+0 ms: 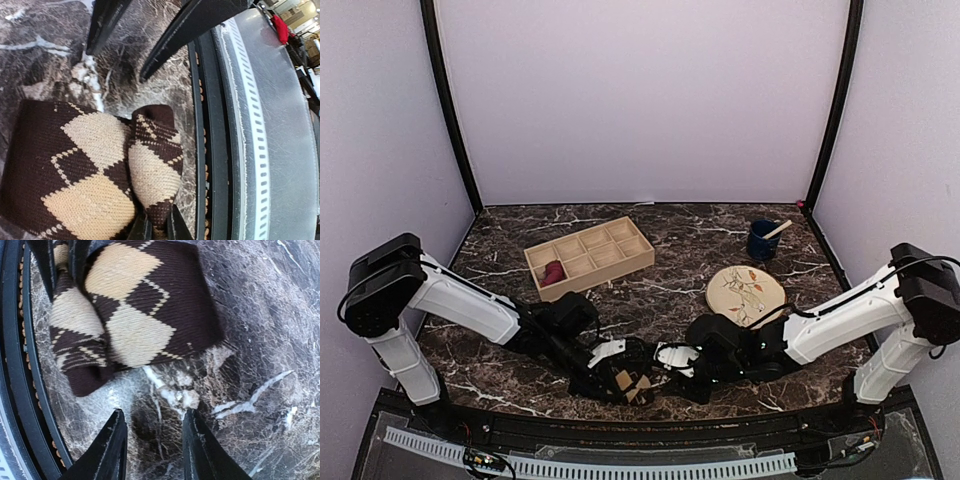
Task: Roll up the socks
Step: Roll the sock at the corner of the board.
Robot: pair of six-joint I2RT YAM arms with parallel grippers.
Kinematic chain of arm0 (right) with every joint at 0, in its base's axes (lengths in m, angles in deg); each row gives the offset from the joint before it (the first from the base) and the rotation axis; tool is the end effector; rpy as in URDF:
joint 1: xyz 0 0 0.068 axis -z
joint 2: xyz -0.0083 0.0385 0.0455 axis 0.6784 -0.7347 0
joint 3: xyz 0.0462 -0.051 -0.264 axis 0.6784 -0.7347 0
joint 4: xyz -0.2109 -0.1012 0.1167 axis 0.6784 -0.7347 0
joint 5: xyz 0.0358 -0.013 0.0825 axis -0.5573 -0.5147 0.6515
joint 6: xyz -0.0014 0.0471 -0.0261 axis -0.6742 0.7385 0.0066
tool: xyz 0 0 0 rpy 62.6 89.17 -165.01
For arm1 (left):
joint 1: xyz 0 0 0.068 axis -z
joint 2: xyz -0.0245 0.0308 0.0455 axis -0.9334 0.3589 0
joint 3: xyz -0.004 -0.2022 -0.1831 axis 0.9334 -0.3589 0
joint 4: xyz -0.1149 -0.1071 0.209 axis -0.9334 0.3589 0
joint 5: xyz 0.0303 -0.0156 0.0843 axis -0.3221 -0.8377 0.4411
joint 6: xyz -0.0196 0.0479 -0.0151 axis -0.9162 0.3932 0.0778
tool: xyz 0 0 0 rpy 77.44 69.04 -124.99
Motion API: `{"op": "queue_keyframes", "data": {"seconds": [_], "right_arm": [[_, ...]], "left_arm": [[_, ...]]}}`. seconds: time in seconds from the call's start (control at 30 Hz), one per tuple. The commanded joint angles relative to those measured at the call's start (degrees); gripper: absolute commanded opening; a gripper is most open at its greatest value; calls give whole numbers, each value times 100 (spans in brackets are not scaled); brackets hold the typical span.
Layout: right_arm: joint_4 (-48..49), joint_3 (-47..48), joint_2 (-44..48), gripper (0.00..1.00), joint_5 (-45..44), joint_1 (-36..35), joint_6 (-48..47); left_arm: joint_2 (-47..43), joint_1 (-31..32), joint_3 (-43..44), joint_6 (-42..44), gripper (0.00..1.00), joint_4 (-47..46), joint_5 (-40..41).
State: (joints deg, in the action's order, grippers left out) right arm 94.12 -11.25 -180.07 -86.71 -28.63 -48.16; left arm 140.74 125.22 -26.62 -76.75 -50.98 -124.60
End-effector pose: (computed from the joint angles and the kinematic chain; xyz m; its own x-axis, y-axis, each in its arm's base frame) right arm 0.0914 0.2761 0.1380 -0.2691 -0.6924 -0.6694 -0.9483 0.3120 0.0585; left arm 0.1459 -0.2592 0.1220 -0.3257 0.6683 -0.6688 0.9063 0.0191 -0.4223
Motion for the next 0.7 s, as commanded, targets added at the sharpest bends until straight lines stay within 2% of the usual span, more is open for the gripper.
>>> {"op": "queue_keyframes", "data": {"seconds": [0.0, 0.4, 0.67], "right_arm": [[691, 24, 173, 36, -34, -261, -345], [1027, -364, 589, 40, -248, -337, -130], [989, -155, 272, 40, -87, -455, -306]], "left_arm": [[200, -100, 98, -198, 0, 158, -108], [301, -266, 59, -271, 0, -4, -244], [488, -403, 152, -283, 0, 29, -645]]}}
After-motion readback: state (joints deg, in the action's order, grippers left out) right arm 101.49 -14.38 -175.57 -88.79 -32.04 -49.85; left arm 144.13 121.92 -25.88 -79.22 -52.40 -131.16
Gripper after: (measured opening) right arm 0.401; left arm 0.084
